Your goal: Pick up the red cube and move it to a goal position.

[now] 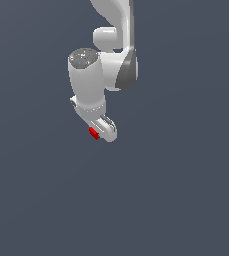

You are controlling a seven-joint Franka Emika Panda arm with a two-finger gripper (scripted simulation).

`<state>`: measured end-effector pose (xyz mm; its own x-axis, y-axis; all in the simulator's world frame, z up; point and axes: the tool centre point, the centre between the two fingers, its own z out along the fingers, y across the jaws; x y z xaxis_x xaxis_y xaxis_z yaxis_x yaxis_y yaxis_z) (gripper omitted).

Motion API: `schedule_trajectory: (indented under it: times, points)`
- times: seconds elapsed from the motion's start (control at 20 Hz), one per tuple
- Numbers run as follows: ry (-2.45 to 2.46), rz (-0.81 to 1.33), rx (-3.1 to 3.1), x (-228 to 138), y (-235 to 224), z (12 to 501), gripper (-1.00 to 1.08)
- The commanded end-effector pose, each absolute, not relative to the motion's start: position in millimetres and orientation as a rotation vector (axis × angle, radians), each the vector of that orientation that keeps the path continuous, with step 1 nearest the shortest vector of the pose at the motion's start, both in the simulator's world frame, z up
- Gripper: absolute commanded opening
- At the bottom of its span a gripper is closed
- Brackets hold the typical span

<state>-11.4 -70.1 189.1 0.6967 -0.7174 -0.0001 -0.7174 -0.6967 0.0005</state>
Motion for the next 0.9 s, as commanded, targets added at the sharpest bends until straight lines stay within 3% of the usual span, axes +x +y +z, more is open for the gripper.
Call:
schedule_trajectory:
  times: [0.0, 0.85]
  points:
    - [-1.224, 0.0, 2.892, -12, -68, 220, -1.0]
    - [-1.223, 0.001, 2.892, -10, -54, 403, -1.0]
